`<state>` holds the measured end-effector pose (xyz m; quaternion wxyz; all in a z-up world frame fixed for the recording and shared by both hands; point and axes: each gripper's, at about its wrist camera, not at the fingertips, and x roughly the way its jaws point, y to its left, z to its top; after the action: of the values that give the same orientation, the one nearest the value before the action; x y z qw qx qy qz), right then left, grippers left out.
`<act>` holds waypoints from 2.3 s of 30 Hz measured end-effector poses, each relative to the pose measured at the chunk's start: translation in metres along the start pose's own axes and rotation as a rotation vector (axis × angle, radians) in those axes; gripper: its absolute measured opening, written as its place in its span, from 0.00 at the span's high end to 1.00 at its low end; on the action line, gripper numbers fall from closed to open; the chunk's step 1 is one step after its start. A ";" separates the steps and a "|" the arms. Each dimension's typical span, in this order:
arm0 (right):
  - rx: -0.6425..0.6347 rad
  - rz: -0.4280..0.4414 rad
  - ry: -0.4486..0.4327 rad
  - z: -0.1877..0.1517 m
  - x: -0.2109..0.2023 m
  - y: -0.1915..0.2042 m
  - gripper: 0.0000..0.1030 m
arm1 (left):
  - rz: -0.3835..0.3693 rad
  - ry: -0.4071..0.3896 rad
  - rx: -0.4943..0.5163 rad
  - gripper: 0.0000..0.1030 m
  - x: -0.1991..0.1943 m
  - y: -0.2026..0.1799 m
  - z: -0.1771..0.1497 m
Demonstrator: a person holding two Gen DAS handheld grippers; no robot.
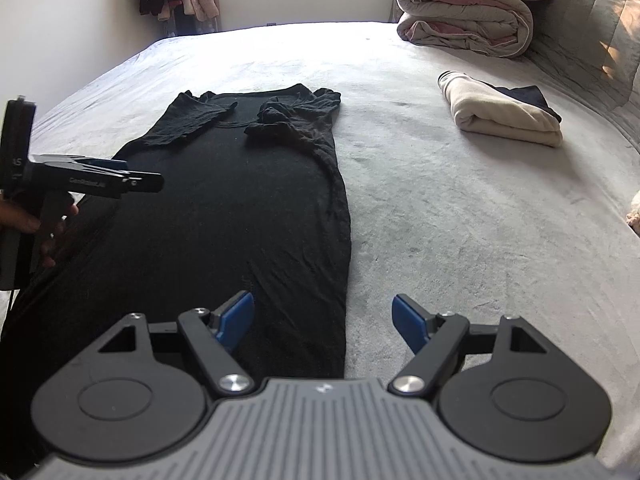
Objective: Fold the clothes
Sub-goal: 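Withdraw the right tool and move both tools to the shirt hem, then grasp the black T-shirt hem with both tools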
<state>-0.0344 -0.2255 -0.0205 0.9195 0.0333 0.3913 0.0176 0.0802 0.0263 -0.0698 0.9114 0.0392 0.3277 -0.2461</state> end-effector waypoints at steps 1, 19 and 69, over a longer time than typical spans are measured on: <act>0.005 0.006 0.007 -0.001 0.000 -0.001 0.23 | 0.013 -0.006 0.000 0.00 -0.009 0.001 -0.002; -0.019 0.005 0.178 -0.037 0.004 0.007 0.23 | 0.128 0.261 -0.067 0.02 -0.106 0.030 -0.086; 0.299 0.218 0.399 -0.067 -0.039 -0.028 0.55 | -0.254 0.514 -0.423 0.76 -0.141 0.049 -0.135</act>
<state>-0.1094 -0.2525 -0.0410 0.8018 0.2067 0.5570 0.0646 -0.0681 0.1597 -0.0929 0.7493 -0.1309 0.5921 -0.2661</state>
